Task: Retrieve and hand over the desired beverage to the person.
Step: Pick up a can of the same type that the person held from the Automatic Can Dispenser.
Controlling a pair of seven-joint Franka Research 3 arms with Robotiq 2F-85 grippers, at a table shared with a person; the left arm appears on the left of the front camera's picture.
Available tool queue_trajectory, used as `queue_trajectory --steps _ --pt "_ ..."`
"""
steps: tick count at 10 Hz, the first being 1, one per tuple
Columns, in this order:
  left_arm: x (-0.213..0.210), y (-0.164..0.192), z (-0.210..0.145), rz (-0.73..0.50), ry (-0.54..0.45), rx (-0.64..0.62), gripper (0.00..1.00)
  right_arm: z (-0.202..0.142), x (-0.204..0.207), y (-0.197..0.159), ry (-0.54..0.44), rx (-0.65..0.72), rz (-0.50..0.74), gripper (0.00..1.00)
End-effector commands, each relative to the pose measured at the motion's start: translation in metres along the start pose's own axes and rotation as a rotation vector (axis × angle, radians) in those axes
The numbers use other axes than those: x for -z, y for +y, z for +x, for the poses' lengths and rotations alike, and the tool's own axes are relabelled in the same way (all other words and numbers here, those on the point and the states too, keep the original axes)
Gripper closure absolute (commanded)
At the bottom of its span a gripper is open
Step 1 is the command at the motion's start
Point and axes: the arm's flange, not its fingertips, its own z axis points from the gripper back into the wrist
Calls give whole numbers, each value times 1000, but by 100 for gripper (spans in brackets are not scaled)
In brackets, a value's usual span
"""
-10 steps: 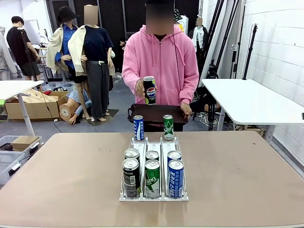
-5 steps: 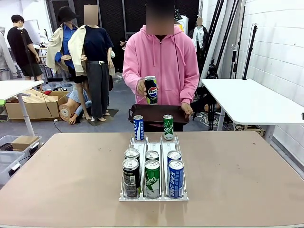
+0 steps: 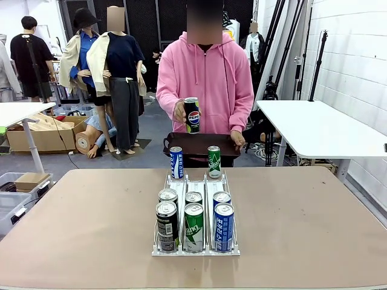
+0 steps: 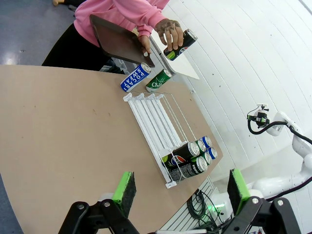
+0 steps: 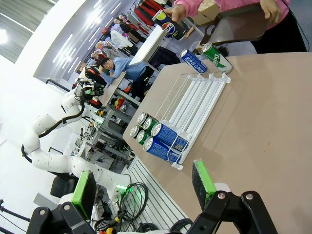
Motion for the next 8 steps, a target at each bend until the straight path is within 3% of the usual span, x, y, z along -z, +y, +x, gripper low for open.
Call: queue_trajectory --steps 1,8 --pt "-1 -1 0 -10 -11 -2 0 -2 2 -1 -13 -6 18 0" --pt "-1 -1 0 -10 -11 -2 0 -2 2 -1 -13 -6 18 0"
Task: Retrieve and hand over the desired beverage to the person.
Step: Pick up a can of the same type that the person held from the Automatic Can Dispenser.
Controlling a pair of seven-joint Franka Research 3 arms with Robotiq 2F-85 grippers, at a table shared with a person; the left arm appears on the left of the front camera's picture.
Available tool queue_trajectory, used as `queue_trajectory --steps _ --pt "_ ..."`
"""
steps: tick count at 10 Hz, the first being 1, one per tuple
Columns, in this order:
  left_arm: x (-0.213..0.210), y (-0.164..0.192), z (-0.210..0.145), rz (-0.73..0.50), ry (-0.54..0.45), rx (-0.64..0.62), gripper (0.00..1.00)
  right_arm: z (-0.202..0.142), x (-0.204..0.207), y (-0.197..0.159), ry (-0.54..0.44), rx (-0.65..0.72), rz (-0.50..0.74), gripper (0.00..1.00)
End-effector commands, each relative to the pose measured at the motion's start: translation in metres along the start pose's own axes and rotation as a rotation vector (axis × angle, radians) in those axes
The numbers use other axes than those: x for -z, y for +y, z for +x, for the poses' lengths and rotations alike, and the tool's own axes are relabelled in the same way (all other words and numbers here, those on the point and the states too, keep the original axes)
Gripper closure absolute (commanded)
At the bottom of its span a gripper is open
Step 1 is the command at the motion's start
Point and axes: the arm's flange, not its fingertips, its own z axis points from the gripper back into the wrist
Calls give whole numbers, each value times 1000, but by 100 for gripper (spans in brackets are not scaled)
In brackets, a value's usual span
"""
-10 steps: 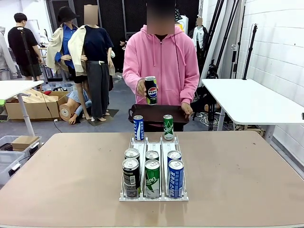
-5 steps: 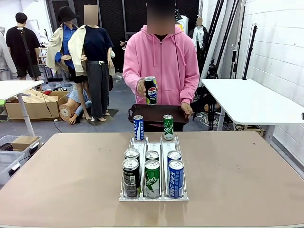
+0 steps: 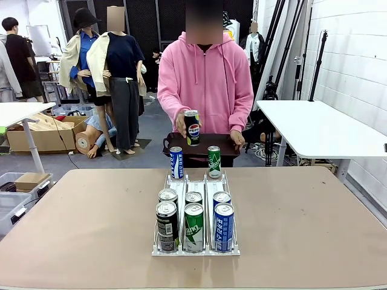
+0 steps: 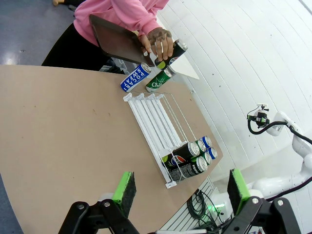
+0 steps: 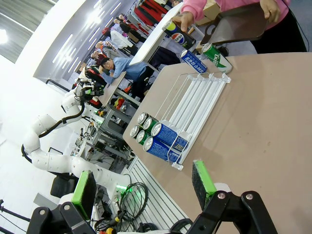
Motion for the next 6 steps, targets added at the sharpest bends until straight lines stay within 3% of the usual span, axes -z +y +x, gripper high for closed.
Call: queue_trajectory --steps 1,6 --pt "-1 -1 0 -10 -11 -2 0 -2 1 -1 -13 -6 18 0" --pt "-1 -1 0 -10 -11 -2 0 -2 1 -1 -13 -6 18 0"
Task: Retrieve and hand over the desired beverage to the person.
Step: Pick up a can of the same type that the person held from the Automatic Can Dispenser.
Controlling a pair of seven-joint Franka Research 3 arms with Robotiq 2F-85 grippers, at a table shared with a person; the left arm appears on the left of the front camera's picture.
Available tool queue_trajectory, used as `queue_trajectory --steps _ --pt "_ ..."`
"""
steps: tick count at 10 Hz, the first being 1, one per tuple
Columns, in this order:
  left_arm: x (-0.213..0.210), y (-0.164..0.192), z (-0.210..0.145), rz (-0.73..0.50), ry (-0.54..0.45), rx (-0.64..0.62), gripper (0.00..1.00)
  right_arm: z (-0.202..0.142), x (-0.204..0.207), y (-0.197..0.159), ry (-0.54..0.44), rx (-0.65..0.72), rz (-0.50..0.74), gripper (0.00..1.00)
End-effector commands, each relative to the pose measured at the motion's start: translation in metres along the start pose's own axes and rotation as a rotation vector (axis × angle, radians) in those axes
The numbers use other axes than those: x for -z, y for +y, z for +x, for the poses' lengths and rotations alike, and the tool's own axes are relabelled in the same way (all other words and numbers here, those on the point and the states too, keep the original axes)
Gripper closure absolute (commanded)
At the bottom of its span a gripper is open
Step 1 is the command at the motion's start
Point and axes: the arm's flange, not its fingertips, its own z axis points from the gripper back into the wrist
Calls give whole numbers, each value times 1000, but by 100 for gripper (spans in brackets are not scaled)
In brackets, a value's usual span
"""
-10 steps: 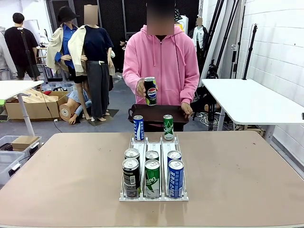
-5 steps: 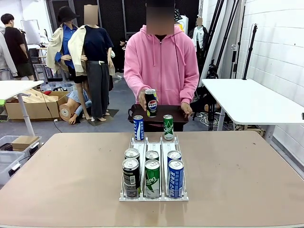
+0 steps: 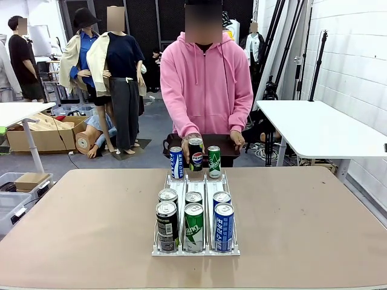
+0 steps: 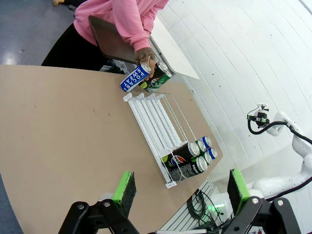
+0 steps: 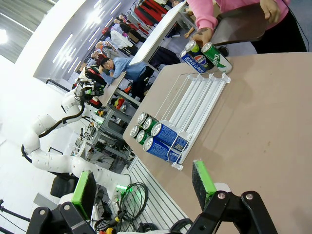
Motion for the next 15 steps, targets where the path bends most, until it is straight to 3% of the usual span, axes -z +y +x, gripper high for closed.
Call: queue_trajectory --steps 1,15 --pt "-1 -1 0 -10 -11 -2 0 -2 1 -1 -13 -6 18 0" --pt "-1 -1 0 -10 -11 -2 0 -2 1 -1 -13 -6 18 0"
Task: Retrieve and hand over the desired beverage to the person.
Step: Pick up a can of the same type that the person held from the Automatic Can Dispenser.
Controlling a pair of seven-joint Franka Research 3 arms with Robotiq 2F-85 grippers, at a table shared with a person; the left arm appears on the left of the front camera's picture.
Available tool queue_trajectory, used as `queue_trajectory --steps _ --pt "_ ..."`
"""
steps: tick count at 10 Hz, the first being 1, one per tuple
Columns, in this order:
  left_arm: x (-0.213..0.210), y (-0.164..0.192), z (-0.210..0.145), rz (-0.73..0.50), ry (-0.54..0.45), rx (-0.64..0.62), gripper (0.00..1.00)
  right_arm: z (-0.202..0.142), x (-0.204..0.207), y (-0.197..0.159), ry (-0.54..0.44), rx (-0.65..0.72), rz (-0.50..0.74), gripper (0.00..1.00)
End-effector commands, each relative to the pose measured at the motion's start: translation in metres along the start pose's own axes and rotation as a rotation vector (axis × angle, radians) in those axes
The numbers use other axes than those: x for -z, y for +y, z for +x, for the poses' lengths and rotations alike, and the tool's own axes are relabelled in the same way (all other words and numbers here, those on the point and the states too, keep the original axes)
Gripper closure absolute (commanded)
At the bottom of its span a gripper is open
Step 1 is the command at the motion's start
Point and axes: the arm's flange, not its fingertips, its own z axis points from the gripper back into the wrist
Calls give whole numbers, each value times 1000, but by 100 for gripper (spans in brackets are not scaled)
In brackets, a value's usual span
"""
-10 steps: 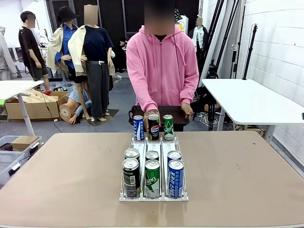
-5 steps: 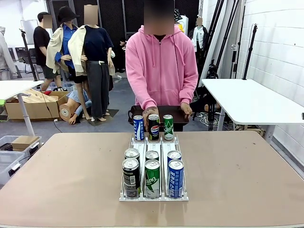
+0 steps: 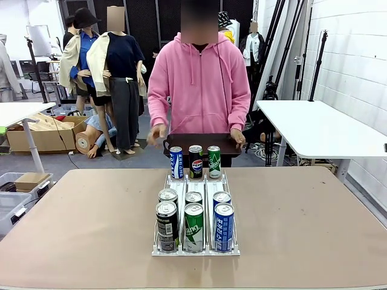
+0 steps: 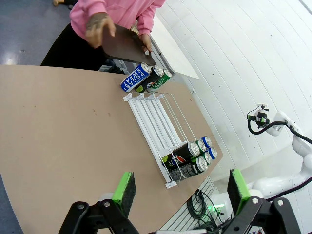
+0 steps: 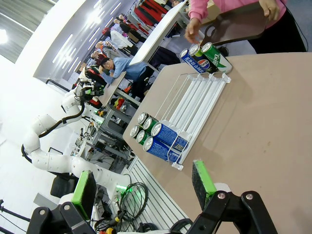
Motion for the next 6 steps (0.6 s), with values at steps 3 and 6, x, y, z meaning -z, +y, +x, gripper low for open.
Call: queue_trajectory --steps 3,6 --pt "-1 -1 0 -10 -11 -2 0 -2 1 -1 -13 -6 18 0" --pt "0 0 0 0 0 0 0 -2 1 -1 -13 -6 18 0"
